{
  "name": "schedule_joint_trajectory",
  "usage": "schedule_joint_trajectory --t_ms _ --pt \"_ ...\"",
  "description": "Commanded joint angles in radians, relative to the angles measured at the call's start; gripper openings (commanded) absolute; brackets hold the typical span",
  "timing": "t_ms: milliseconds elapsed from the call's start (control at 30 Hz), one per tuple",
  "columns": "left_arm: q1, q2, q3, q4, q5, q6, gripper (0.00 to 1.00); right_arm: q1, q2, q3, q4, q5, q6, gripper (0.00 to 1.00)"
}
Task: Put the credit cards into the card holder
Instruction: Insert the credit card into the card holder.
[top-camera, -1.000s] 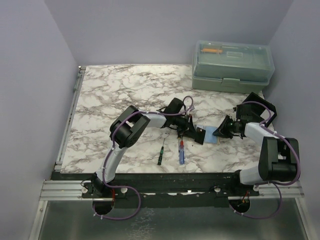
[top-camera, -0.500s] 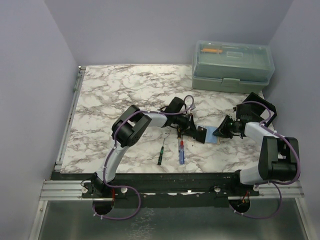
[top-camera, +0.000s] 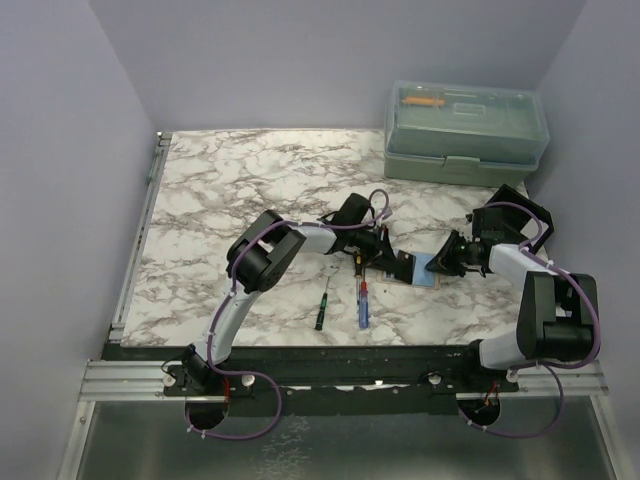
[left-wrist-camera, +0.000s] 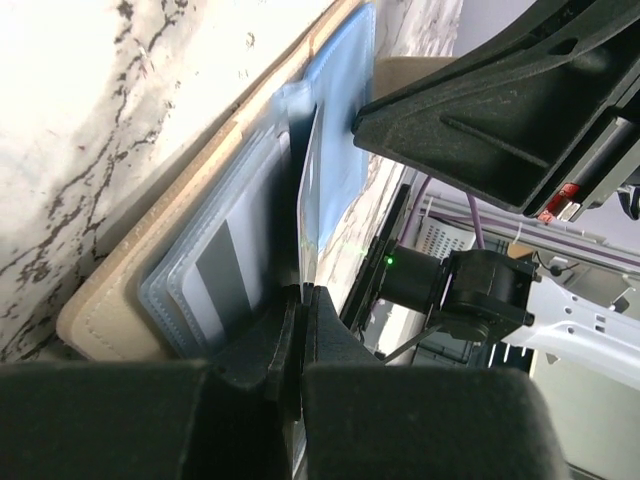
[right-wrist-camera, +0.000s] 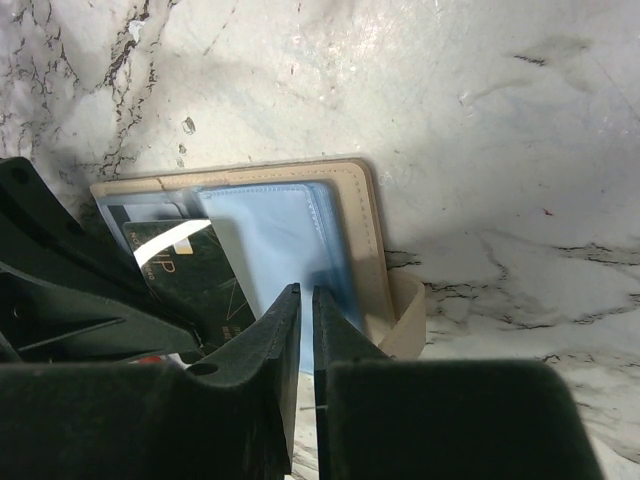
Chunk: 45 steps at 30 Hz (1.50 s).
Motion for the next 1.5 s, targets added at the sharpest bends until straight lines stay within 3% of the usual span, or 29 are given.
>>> schedule_joint_trajectory --t_ms 0,300,500,600,800,933,1067,1167,1333,1467 --pt "-0.002 0.029 0.030 0.023 -0.077 -0.003 0.00 0.000 0.028 0.008 -0.025 0.028 -0.031 0.13" --pt "-0.005 0.052 0.042 0.028 -0.102 -0.012 0.00 0.000 0.032 0.009 -0.024 0.025 -0.029 0.13" --pt "-0.016 0.024 0.002 0.033 -0.144 -0.014 0.00 -0.007 -0.051 0.024 -0.070 0.091 0.004 0.36" --pt "-0.020 -0.016 -0.028 0.021 -0.189 0.001 0.05 -0.038 -0.053 0.031 -0.076 0.065 0.003 0.38" --pt "-0.057 -0.074 0.014 -0.189 -0.367 0.117 0.28 -0.050 -0.011 0.020 -0.051 0.035 -0.004 0.30" --pt "-0.101 -0.041 0.102 -0.314 -0.422 0.162 0.30 -0.050 0.011 0.005 -0.007 -0.049 -0.018 0.16" --pt "-0.138 -0.019 0.167 -0.395 -0.486 0.187 0.34 -0.049 0.012 -0.011 0.007 -0.068 -0.002 0.10" --pt "-0.129 -0.056 0.144 -0.453 -0.572 0.227 0.44 -0.050 0.007 -0.011 -0.006 -0.052 -0.009 0.08" --pt "-0.099 -0.093 0.122 -0.500 -0.578 0.277 0.57 -0.050 0.010 -0.003 -0.010 -0.042 -0.017 0.08" --pt "-0.093 -0.112 0.110 -0.501 -0.566 0.277 0.61 -0.050 0.014 -0.003 -0.011 -0.043 -0.020 0.07"
